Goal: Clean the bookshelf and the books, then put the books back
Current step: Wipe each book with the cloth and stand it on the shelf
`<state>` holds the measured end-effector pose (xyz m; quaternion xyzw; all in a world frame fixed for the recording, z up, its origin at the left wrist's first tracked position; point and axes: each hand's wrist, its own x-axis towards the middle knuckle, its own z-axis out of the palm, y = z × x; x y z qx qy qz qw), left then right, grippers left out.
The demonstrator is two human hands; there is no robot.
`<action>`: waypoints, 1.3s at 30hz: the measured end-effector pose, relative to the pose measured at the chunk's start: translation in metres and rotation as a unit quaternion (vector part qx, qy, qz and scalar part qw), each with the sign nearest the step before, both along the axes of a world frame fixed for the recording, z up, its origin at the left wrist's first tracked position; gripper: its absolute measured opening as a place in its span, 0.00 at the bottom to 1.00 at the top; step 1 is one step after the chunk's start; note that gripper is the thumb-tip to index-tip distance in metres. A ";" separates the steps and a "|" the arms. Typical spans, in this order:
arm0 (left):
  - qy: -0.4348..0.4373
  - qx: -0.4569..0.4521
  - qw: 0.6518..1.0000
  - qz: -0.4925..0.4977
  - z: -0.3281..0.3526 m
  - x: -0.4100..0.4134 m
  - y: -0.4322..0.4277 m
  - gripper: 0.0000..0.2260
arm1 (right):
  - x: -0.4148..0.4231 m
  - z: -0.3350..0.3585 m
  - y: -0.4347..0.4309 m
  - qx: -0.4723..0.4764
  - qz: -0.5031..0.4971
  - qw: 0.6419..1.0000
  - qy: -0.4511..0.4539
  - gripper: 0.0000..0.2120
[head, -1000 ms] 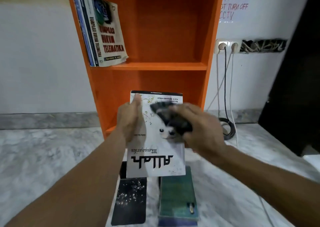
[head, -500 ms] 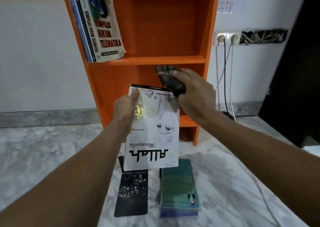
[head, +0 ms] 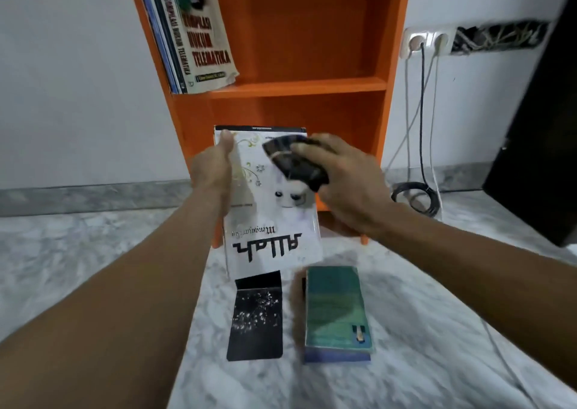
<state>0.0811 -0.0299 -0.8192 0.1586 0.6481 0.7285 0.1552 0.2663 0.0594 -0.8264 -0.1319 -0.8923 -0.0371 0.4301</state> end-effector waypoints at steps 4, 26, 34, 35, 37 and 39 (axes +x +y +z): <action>0.005 0.020 1.000 -0.023 0.008 0.009 0.009 0.15 | -0.013 -0.036 0.001 0.036 -0.035 0.998 -0.047 0.21; 0.024 -0.105 0.979 0.171 -0.002 0.005 0.008 0.27 | 0.053 -0.082 -0.033 0.085 0.175 0.944 -0.266 0.16; 0.036 -0.071 0.988 0.131 -0.002 0.031 0.028 0.18 | 0.002 -0.060 -0.017 0.088 0.051 0.986 -0.129 0.13; 0.032 -0.071 0.987 0.138 -0.004 0.029 0.029 0.19 | 0.011 -0.077 -0.027 0.131 0.120 0.965 -0.193 0.13; 0.027 -0.091 0.983 0.159 -0.010 0.023 0.026 0.23 | 0.031 -0.085 -0.038 0.148 0.208 0.922 -0.291 0.14; 0.034 -0.119 0.977 0.174 -0.016 0.016 0.020 0.26 | 0.034 -0.062 -0.031 0.080 0.194 0.955 -0.211 0.17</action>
